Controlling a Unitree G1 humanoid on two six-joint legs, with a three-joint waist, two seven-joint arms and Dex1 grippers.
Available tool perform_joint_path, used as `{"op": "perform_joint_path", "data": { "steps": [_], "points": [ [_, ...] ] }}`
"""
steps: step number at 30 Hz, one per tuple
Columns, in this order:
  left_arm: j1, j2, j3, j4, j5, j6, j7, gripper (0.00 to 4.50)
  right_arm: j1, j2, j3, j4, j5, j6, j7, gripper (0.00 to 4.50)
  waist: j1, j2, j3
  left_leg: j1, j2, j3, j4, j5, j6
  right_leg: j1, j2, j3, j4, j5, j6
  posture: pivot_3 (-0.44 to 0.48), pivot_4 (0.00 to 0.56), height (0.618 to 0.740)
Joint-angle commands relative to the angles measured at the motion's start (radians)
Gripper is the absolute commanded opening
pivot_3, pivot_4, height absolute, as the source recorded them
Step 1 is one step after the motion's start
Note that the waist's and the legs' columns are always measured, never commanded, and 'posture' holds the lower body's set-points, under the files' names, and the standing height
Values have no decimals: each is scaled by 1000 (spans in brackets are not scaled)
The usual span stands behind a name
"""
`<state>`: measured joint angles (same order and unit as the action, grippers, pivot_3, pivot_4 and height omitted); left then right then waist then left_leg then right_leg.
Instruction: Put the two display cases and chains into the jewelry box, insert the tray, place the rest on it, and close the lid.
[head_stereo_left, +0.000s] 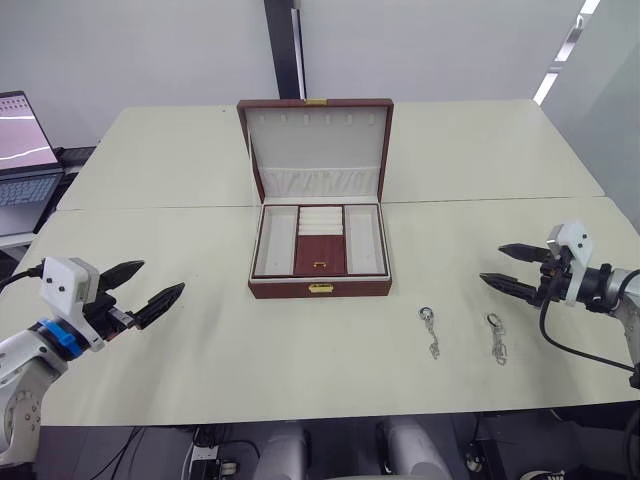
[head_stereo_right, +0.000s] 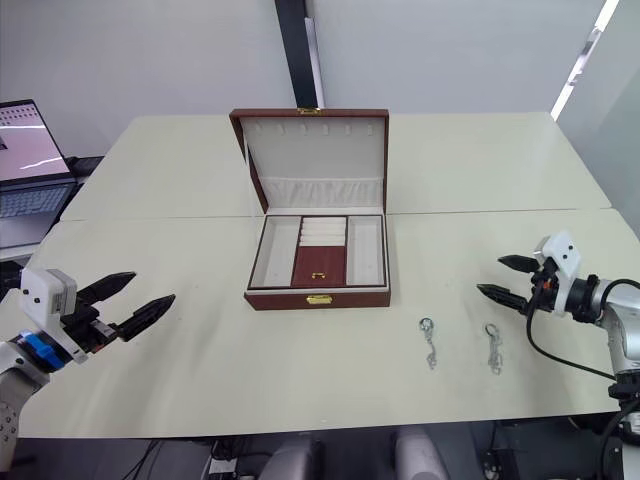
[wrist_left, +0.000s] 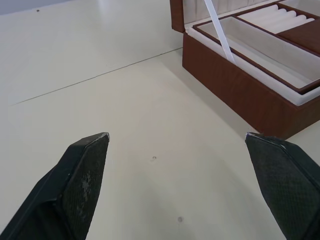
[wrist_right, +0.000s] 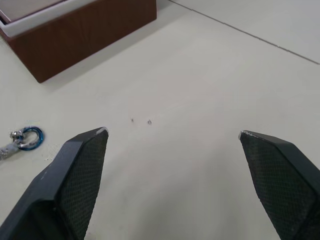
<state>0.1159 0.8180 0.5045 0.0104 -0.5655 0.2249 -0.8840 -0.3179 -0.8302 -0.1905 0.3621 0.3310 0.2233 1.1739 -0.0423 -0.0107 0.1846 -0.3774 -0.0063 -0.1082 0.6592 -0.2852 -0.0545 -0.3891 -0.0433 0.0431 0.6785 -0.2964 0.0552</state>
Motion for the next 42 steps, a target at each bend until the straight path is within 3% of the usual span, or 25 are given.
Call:
{"op": "perform_joint_path", "data": {
  "steps": [1, 11, 23, 34, 42],
  "points": [
    [-6, 24, 57, 28, 12, -23, -16, 4500, 18, -25, -48, 0, 2, -35, -18, 4443, 0, 0, 0, 0, 0, 0, 0, 0, 0, 0, 0, 0, 0, 0, 0, 0, 150, 740],
    [0, 4, 82, 84, 32, -47, -21, 4500, 61, -15, -76, 20, 13, -45, -65, 4443, 2, 0, 0, 0, 0, 0, 0, 0, 0, 0, -1, 0, 0, 0, 0, 0, 150, 740],
    [25, -42, 73, 2, 23, -43, -17, 4500, 71, 6, -96, -44, 56, -11, -101, 4443, 4, 0, 0, 0, 0, 0, 0, 0, 0, 0, -1, 0, 0, 0, 0, 0, 150, 740],
    [54, -101, -151, -332, 9, 19, -63, 4500, 387, 167, -200, -560, 203, 128, -298, 4443, 15, 0, -1, -1, 0, 0, 1, 0, 0, 1, -3, 0, 0, 0, 1, 0, 150, 740],
    [-37, -100, -384, -396, 38, 6, -183, 4500, 592, 271, -188, -744, 151, 99, -424, 4443, 12, 0, -1, 0, -1, 0, 0, 0, 0, 1, -1, 0, 0, 0, 1, 0, 150, 740]
  ]
}}
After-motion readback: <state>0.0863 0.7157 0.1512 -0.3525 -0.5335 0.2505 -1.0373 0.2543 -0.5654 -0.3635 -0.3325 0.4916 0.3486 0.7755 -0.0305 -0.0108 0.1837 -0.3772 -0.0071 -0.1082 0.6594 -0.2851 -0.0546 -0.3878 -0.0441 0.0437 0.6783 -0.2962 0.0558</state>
